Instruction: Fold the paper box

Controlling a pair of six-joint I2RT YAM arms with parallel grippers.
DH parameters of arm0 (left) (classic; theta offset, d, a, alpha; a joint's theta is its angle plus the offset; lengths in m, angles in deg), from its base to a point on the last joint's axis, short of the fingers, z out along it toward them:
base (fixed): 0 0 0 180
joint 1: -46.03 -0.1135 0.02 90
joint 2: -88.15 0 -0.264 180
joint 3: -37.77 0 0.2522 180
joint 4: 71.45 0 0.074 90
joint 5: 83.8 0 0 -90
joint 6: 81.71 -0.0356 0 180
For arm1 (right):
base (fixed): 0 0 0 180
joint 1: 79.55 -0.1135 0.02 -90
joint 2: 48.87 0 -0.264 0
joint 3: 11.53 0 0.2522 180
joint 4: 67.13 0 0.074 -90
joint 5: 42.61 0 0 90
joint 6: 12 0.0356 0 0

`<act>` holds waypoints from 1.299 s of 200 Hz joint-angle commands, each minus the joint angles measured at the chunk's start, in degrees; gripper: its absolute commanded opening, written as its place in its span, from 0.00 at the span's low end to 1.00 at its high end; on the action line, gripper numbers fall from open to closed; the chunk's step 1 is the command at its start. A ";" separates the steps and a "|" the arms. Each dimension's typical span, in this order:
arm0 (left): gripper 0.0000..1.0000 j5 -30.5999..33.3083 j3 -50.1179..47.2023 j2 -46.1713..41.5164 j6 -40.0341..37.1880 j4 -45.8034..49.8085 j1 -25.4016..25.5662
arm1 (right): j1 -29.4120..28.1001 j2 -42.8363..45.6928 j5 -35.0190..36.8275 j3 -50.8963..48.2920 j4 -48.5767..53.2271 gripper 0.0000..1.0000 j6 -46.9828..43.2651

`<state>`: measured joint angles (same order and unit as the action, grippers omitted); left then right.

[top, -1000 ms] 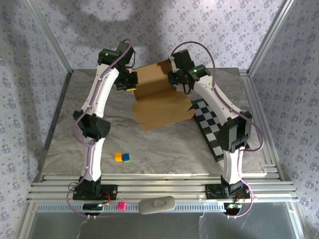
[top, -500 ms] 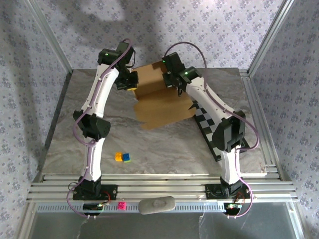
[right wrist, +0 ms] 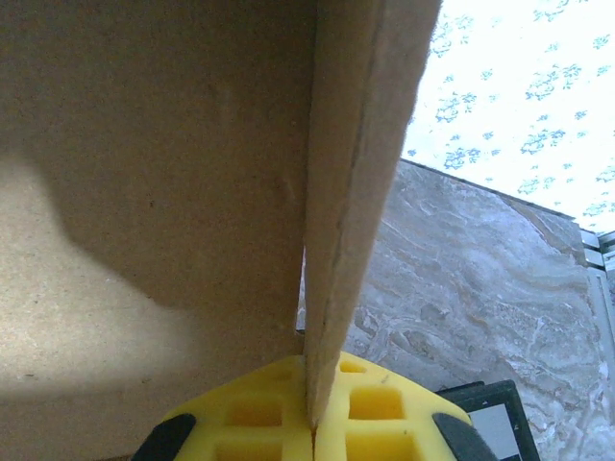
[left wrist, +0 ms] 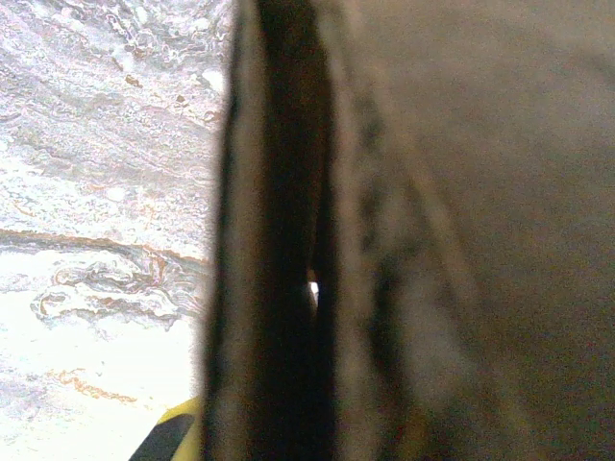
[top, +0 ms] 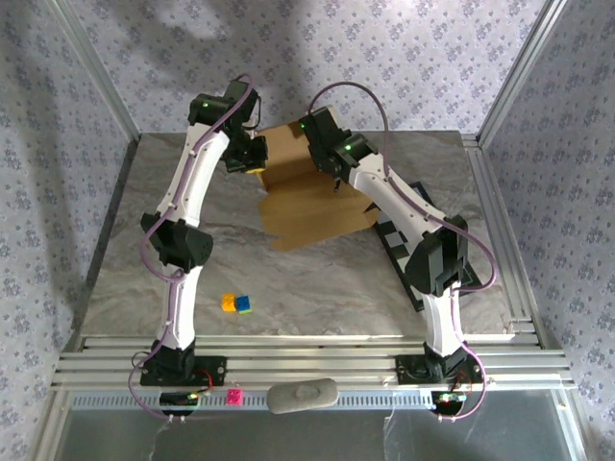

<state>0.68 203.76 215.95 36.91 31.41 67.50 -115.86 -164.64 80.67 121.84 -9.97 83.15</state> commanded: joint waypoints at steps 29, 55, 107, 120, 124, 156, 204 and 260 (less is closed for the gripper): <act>0.00 0.66 2.03 -0.45 0.69 2.09 -0.93 | 1.58 1.35 -7.10 0.84 3.26 0.00 0.48; 0.00 0.17 2.03 -0.29 0.82 1.81 -1.08 | 2.69 2.55 -13.52 0.36 2.50 0.17 0.56; 0.00 -0.02 2.04 -0.10 0.82 1.78 -1.09 | 5.21 4.28 -21.72 -0.70 2.74 0.31 2.65; 0.00 -0.02 2.09 -0.10 0.78 1.80 -1.08 | 5.95 4.83 -22.95 -1.55 2.14 0.32 2.85; 0.00 -0.02 2.03 -0.11 0.74 1.85 -1.08 | 6.07 4.85 -23.12 -1.66 2.13 0.32 2.85; 0.00 -0.18 2.05 -0.10 0.82 1.56 -1.08 | 6.24 3.48 -22.68 -1.58 2.34 0.28 2.50; 0.00 -0.14 2.04 -0.02 0.82 1.83 -1.09 | 5.95 -0.84 -16.05 3.74 4.16 0.00 2.64; 0.00 2.24 1.97 0.16 1.07 2.30 -1.08 | 1.77 -2.40 3.04 7.74 10.79 0.00 7.07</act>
<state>0.95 203.76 215.98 36.94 31.60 66.76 -113.02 -166.54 70.46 127.15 -4.53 86.73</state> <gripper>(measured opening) 0.071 0.049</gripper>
